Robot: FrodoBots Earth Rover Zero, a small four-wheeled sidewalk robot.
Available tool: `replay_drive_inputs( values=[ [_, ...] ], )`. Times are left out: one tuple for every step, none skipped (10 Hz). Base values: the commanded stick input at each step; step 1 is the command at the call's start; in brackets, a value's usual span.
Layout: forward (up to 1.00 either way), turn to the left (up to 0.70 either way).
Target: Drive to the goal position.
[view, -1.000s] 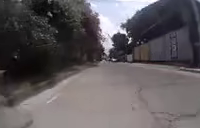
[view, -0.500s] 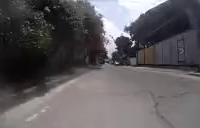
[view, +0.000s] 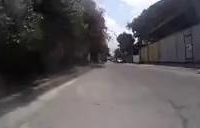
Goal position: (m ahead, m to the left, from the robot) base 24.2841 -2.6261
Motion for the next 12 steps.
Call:
replay_drive_inputs(
  values=[
    [1.00, 0.00],
    [1.00, 0.00],
    [1.00, -0.11],
    [1.00, -0.40],
    [1.00, -0.40],
    [1.00, -0.40],
    [1.00, -0.40],
    [1.00, -0.33],
    [1.00, 0.00],
    [1.00, 0.00],
    [1.00, 0.00],
    [1.00, 0.00]
  ],
)
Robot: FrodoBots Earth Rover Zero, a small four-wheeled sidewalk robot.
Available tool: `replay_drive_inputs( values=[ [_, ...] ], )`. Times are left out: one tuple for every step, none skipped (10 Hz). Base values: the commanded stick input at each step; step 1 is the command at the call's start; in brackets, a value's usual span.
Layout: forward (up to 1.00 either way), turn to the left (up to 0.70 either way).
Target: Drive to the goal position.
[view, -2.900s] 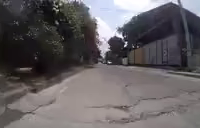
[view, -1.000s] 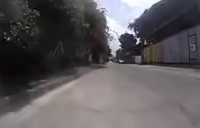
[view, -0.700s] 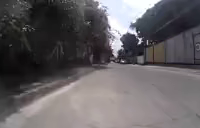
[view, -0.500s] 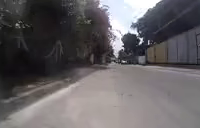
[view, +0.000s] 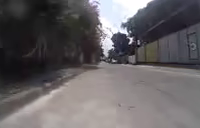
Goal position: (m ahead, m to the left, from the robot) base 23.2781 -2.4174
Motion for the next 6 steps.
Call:
replay_drive_inputs(
  values=[
    [1.00, 0.00],
    [1.00, 0.00],
    [1.00, 0.00],
    [1.00, -0.07],
    [1.00, -0.28],
    [1.00, -0.39]
  ],
)
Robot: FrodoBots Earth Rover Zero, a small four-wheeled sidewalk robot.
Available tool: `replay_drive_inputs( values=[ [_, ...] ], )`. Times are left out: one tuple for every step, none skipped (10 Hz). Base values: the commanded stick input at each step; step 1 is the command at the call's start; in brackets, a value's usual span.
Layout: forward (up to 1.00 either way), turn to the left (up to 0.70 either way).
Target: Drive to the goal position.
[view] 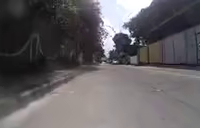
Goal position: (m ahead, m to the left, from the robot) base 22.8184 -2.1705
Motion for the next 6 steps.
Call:
replay_drive_inputs(
  values=[
    [1.00, -0.40],
    [1.00, -0.28],
    [1.00, 0.00],
    [1.00, 0.00],
    [1.00, 0.00],
    [1.00, 0.00]
  ],
)
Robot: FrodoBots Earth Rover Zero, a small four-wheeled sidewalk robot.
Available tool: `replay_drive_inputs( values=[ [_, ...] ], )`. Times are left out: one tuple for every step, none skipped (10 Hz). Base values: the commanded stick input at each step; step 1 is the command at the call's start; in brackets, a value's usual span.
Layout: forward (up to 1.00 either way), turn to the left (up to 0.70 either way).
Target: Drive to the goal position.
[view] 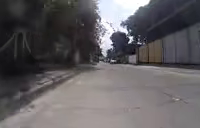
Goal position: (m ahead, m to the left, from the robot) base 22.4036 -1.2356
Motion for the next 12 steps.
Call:
replay_drive_inputs(
  values=[
    [1.00, 0.00],
    [1.00, 0.00],
    [1.00, 0.00],
    [1.00, -0.03],
    [1.00, -0.04],
    [1.00, -0.04],
    [1.00, -0.06],
    [1.00, -0.14],
    [1.00, -0.40],
    [1.00, -0.40],
    [1.00, -0.40],
    [1.00, -0.26]
  ],
)
